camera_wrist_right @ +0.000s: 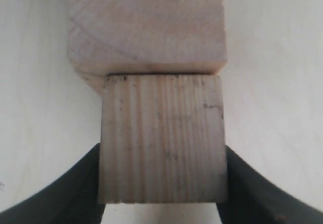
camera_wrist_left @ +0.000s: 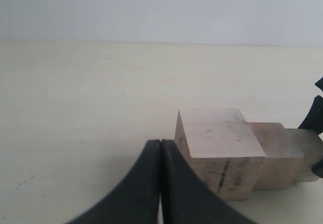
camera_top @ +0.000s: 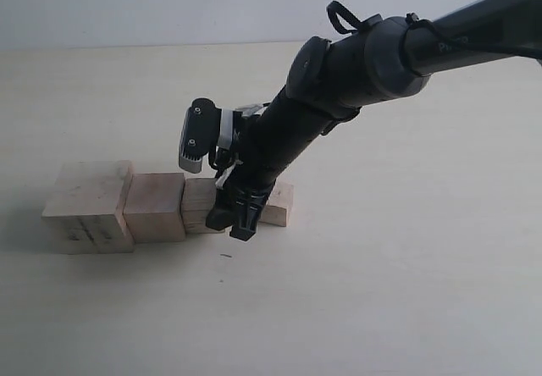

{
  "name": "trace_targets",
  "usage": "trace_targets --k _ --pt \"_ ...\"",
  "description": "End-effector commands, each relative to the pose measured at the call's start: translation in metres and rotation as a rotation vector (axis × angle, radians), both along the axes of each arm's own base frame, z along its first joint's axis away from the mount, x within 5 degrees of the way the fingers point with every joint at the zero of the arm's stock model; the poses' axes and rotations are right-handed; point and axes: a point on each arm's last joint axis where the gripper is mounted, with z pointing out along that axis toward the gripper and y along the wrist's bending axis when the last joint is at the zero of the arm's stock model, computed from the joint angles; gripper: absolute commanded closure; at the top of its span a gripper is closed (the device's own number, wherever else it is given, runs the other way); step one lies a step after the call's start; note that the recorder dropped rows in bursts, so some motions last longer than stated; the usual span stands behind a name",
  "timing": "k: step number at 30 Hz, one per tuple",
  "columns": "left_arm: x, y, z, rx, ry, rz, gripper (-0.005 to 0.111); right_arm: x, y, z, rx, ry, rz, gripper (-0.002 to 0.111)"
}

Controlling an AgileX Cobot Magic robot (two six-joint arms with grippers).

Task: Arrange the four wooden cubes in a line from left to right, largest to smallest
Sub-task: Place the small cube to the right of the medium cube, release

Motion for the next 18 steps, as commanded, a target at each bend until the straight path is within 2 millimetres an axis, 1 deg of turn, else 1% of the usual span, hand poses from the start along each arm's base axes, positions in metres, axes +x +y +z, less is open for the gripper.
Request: trace_targets --k 1,4,7,15,18 --pt "-0.0003 -0.0004 0.0007 -0.003 -0.012 -0.007 0.107 0.0026 0.0007 -0.0024 0.001 -0.021 -0.010 0.108" --pt "-0.0003 -0.0004 0.0007 -0.003 -0.012 -0.007 0.107 0.0026 0.0007 -0.0024 0.001 -0.021 -0.010 0.101" --pt "-0.0003 -0.0004 0.0007 -0.003 -0.012 -0.007 0.107 0.0026 0.0007 -0.0024 0.001 -0.021 -0.010 0.089" --pt "-0.0003 -0.0004 0.0007 -0.003 -0.012 -0.007 0.107 0.0024 0.0019 -0.0016 0.015 -0.007 -0.029 0.047" --pt "-0.0003 -0.0004 0.0007 -0.003 -0.012 -0.007 0.107 0.0022 0.0042 0.0065 0.054 0.011 -0.066 0.032"
